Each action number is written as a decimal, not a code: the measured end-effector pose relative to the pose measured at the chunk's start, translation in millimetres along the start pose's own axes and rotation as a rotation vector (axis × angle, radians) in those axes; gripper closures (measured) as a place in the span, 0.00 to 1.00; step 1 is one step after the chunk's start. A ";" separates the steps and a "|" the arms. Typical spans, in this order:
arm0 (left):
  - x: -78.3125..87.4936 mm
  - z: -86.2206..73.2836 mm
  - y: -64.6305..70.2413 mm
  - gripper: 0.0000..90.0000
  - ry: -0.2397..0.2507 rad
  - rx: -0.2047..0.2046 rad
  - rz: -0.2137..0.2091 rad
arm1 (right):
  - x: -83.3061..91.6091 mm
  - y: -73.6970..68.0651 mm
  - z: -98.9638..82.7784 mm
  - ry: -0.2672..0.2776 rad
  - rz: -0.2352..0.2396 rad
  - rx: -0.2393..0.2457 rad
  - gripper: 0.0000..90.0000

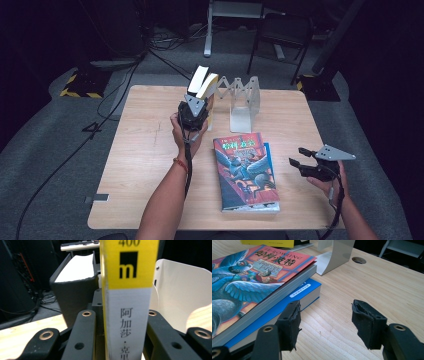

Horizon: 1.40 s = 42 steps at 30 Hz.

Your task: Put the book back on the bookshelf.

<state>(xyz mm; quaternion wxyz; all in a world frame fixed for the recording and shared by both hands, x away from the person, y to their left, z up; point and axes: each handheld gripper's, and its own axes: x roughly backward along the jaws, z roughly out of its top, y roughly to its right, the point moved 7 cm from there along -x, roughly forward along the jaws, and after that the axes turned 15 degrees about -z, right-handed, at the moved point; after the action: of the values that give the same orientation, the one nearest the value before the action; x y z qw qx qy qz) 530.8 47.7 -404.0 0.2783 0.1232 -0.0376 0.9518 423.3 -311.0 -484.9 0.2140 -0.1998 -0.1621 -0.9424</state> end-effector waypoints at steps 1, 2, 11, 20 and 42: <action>-0.9 0.5 0.3 0.83 0.002 0.004 0.002 | -0.1 0.2 0.1 0.001 -0.001 0.000 0.45; -2.0 1.4 0.5 0.83 0.008 0.006 0.014 | -0.2 0.1 -0.1 0.000 0.000 -0.001 0.45; 4.7 -12.4 1.6 0.82 0.028 0.017 0.069 | -1.9 -4.6 -1.5 -0.005 0.020 0.020 0.45; 13.0 -19.7 5.1 0.82 0.042 0.016 0.102 | -2.2 -9.8 -1.2 -0.011 0.025 0.043 0.45; 4.7 -16.7 3.1 0.77 0.049 -0.021 0.121 | -3.7 -20.6 -3.2 -0.023 0.077 0.080 0.42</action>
<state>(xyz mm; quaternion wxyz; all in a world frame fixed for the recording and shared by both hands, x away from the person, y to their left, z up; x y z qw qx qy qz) 521.7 49.9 -418.9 0.2224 0.0943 -0.0481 0.9692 415.7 -293.4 -494.0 0.2562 -0.2079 -0.1940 -0.9238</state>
